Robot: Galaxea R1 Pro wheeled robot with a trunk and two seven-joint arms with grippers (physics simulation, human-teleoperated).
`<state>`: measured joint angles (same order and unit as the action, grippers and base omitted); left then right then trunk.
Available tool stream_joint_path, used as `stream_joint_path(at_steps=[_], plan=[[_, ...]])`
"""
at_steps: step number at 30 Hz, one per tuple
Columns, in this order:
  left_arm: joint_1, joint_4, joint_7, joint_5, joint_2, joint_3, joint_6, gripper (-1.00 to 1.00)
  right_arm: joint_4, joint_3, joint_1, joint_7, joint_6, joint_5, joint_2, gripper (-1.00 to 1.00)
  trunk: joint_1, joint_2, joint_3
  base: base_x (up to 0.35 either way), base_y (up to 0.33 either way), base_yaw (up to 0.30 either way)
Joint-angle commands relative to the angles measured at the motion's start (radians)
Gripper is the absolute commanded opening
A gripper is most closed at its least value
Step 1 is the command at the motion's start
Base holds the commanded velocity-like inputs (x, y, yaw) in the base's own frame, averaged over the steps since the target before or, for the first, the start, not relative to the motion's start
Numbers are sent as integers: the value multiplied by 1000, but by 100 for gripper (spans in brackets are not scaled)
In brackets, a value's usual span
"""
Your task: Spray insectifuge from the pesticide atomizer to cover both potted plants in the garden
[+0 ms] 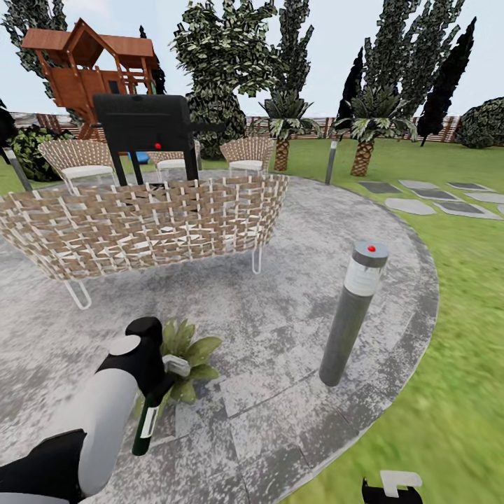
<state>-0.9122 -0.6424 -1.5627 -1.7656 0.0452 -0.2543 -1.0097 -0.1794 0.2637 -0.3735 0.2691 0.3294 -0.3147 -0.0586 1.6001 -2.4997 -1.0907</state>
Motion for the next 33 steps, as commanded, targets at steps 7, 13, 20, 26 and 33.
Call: stream_joint_path(at_steps=[7,13,20,26,33], plan=[[-6,-3,-8,-9,7,-7,-11,-100,1,7,-1,2,4,-10,0,100,0,0,-1,256,0,0],[-11,-4,-8,-10,9,-6,-12,-100,1,8,-1,2,4,-10,0,100,0,0,-1,40,0,0],[-91,-1,-8,-18,25,-6,-13,-100,1,8,-1,2,4,-10,0,100,0,0,-1,1,0,0],[-104,0,-8,-19,23,-3,-13,-100,1,7,-1,2,4,-10,0,100,0,0,-1,0,0,0],[-70,0,-8,-18,19,-1,-10,-100,1,7,-1,2,4,-10,0,100,0,0,-1,0,0,0]])
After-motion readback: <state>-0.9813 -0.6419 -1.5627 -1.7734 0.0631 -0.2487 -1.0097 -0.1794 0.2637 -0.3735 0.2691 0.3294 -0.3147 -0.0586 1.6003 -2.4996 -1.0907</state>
